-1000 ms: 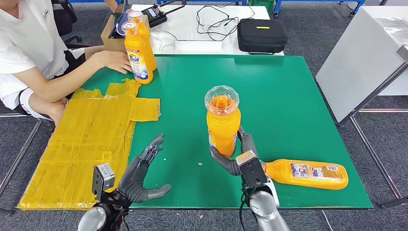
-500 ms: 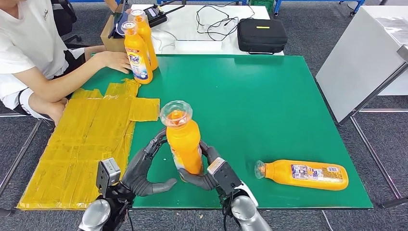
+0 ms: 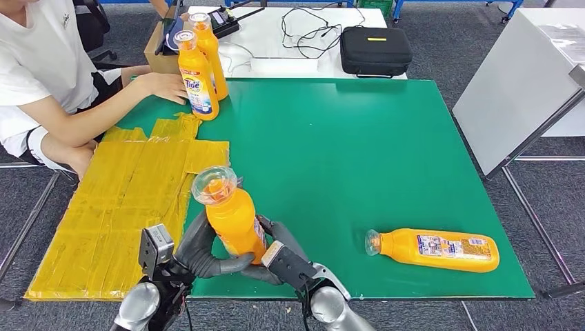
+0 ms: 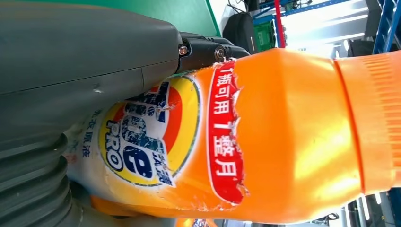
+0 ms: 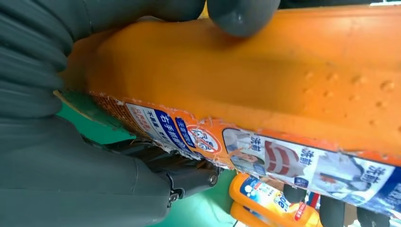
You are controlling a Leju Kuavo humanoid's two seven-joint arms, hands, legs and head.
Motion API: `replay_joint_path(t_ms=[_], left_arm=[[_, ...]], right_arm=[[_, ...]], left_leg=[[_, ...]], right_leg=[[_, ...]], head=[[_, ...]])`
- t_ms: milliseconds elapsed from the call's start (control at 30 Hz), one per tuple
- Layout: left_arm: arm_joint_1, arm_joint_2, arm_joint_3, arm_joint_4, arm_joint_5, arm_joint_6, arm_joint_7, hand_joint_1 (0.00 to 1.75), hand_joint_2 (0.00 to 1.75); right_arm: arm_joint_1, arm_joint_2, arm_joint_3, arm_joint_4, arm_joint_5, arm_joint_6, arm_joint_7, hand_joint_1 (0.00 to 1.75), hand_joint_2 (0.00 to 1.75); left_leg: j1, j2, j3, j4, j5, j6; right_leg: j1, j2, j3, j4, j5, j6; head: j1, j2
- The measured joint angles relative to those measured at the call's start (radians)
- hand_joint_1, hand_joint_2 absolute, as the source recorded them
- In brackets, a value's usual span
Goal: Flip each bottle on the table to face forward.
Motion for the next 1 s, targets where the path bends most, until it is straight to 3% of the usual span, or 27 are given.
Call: replay_joint_path(t_ms=[267, 300, 400, 433, 867, 967, 1000], left_arm=[[0.0, 0.001, 0.0, 0.0, 0.021, -0.003, -0.006, 0.0, 1.75], [0.0, 0.001, 0.0, 0.0, 0.023, -0.004, -0.007, 0.33, 1.75], [0.001, 0.001, 0.0, 0.0, 0.024, -0.006, -0.009, 1.64, 1.75], [0.001, 0.001, 0.0, 0.0, 0.024, -0.007, -0.01, 1.75, 1.75], [0.001, 0.002, 0.0, 0.0, 0.019, -0.015, -0.032, 1.75, 1.75], [0.0, 0.002, 0.0, 0.001, 0.023, -0.024, -0.037, 1.75, 1.75], [0.0, 0.002, 0.0, 0.001, 0.026, -0.029, -0.04, 1.75, 1.75]], right_arm=[[-0.009, 0.001, 0.019, 0.042, 0.009, -0.007, -0.005, 1.75, 1.75], [-0.009, 0.001, 0.019, 0.045, 0.01, -0.009, -0.006, 1.75, 1.75], [-0.01, 0.001, 0.02, 0.053, 0.012, -0.013, -0.007, 1.75, 1.75], [-0.01, 0.001, 0.02, 0.055, 0.012, -0.014, -0.008, 1.75, 1.75], [-0.011, 0.001, 0.019, 0.064, 0.02, -0.017, -0.013, 1.75, 1.75], [-0.011, 0.001, 0.019, 0.064, 0.022, -0.02, -0.016, 1.69, 1.75], [-0.011, 0.001, 0.019, 0.064, 0.024, -0.022, -0.018, 1.45, 1.75]], left_leg=[[0.0, 0.0, 0.0, 0.0, 0.0, 0.0], [0.0, 0.0, 0.0, 0.0, 0.0, 0.0], [0.0, 0.0, 0.0, 0.0, 0.0, 0.0], [0.0, 0.0, 0.0, 0.0, 0.0, 0.0], [0.0, 0.0, 0.0, 0.0, 0.0, 0.0], [0.0, 0.0, 0.0, 0.0, 0.0, 0.0], [0.0, 0.0, 0.0, 0.0, 0.0, 0.0]], right_leg=[[0.0, 0.0, 0.0, 0.0, 0.0, 0.0], [0.0, 0.0, 0.0, 0.0, 0.0, 0.0], [0.0, 0.0, 0.0, 0.0, 0.0, 0.0], [0.0, 0.0, -0.001, 0.0, 0.0, 0.0], [0.0, 0.0, -0.001, 0.0, 0.0, 0.0], [0.0, 0.0, -0.001, 0.0, 0.0, 0.0], [0.0, 0.0, -0.001, 0.0, 0.0, 0.0]], head=[[0.0, 0.0], [0.0, 0.0], [0.0, 0.0], [0.0, 0.0], [0.0, 0.0], [0.0, 0.0], [0.0, 0.0]])
